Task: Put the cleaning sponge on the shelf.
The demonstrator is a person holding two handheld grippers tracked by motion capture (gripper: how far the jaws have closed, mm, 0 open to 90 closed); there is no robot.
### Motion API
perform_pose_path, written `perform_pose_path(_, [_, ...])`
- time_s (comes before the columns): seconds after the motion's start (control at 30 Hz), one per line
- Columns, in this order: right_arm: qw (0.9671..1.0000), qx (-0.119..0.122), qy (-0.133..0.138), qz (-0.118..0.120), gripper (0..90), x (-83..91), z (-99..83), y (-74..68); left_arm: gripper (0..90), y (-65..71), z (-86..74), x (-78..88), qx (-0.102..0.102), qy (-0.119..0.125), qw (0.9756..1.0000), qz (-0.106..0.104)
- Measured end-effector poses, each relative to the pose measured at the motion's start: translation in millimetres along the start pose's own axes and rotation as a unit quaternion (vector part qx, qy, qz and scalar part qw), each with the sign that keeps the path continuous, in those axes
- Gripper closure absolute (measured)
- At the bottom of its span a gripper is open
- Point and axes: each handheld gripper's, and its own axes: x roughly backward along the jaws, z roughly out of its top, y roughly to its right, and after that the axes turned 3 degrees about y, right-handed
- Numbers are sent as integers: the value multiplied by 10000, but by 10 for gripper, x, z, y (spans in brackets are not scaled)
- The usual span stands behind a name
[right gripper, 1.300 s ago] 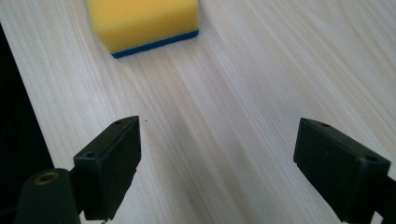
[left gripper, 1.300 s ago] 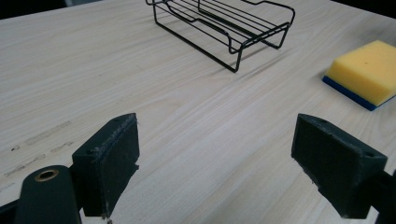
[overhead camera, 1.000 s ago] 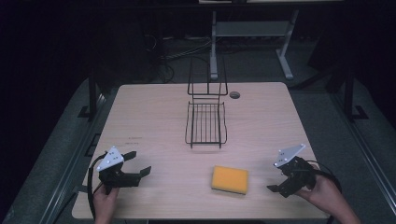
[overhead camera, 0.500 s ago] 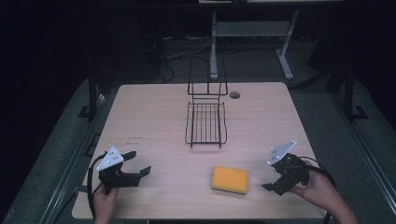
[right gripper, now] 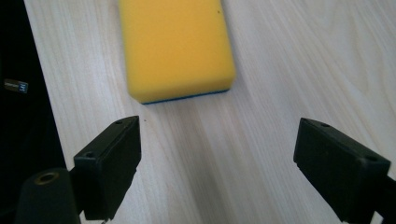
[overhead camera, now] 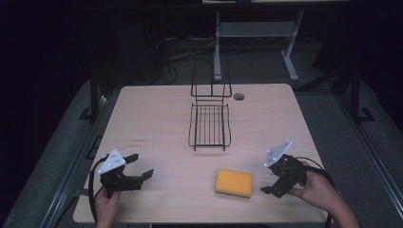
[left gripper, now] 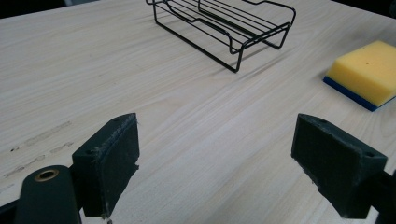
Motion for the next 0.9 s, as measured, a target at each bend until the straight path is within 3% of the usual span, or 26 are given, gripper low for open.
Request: perform_pose_path(0.9, [9984,389,-51,408,144,-224,387,-89,146,-12,-1,8,16,30,10000,-9])
